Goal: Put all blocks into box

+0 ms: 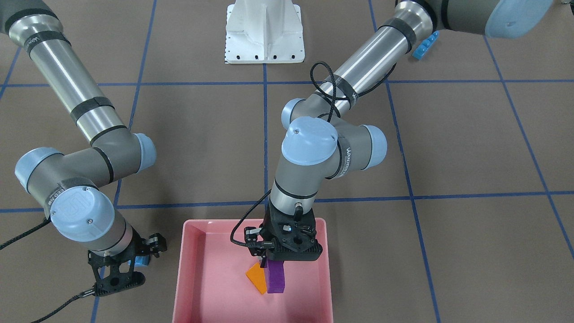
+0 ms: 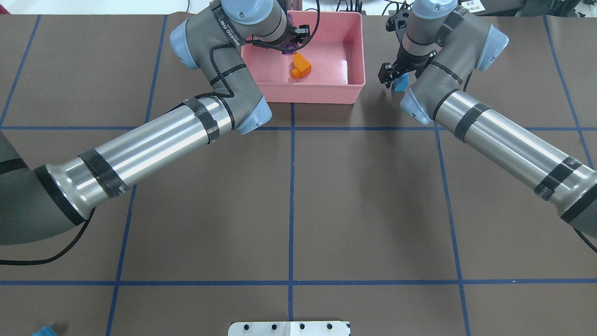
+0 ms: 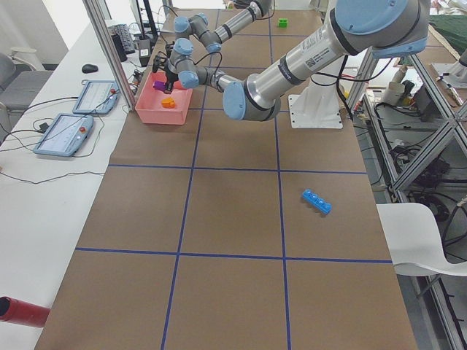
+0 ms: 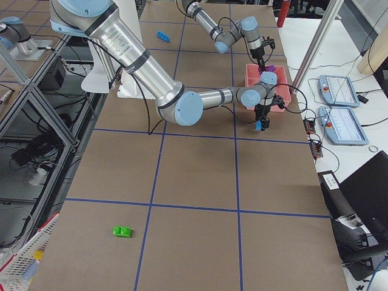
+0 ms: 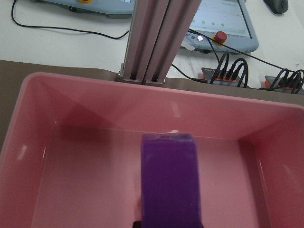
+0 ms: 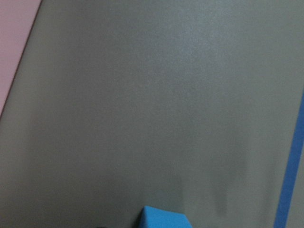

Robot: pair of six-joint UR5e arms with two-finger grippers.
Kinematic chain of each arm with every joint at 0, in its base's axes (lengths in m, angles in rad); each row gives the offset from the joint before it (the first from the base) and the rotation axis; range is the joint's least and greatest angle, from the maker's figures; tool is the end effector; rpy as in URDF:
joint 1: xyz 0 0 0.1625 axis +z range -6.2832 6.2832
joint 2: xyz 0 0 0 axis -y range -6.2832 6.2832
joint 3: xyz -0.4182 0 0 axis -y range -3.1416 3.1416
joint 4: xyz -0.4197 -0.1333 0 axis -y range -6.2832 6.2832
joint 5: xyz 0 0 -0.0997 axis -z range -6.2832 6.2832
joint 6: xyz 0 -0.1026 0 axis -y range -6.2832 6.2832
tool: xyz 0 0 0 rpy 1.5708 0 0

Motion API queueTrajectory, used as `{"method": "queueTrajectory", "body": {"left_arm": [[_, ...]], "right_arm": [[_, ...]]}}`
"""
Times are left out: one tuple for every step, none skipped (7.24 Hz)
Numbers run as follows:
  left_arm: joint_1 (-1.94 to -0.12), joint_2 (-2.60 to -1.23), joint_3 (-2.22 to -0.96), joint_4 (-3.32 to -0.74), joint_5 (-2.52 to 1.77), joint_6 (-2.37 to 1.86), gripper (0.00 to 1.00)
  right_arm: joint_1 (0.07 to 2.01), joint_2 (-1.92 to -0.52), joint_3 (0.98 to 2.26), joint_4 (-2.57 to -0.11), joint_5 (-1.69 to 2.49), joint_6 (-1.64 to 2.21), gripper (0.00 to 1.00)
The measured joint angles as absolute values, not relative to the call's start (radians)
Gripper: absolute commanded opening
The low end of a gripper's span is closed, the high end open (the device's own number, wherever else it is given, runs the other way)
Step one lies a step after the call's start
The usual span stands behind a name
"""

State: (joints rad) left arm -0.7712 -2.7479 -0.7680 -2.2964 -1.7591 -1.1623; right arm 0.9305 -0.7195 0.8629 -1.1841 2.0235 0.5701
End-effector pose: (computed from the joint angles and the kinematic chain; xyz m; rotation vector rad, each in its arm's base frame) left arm 0.5744 -0.7174 0.1263 0.4704 1.0070 -0.2212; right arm -0.4444 -0.7446 0.4073 0.1771 -0.6604 -0.1874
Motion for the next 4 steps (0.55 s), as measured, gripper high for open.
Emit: {"method": "queueTrajectory", "body": {"left_arm": [[-0.771,-2.752,-0.767,-2.297,-1.758,-1.162,1.00],[-0.771,-2.754,-0.769,-2.297,-1.758,-1.162,1.00],[-0.772,-2.756,-0.774,-2.297,-1.760,-1.163,1.00],[-0.775,-2.756,-0.791,-2.295,-1.764,-1.164,1.00]], "right_arm": [[0.932,-0.719,0.855,-1.176,2.023,0.577,0.00],[0.935,-0.720,0.858,-1.174,2.025,0.579,0.00],[0.943,-0.722,0.876,-1.176,2.030,0.579,0.00],[0.959,-0.726,0.910,-1.195,2.053,0.578,0.00]]}}
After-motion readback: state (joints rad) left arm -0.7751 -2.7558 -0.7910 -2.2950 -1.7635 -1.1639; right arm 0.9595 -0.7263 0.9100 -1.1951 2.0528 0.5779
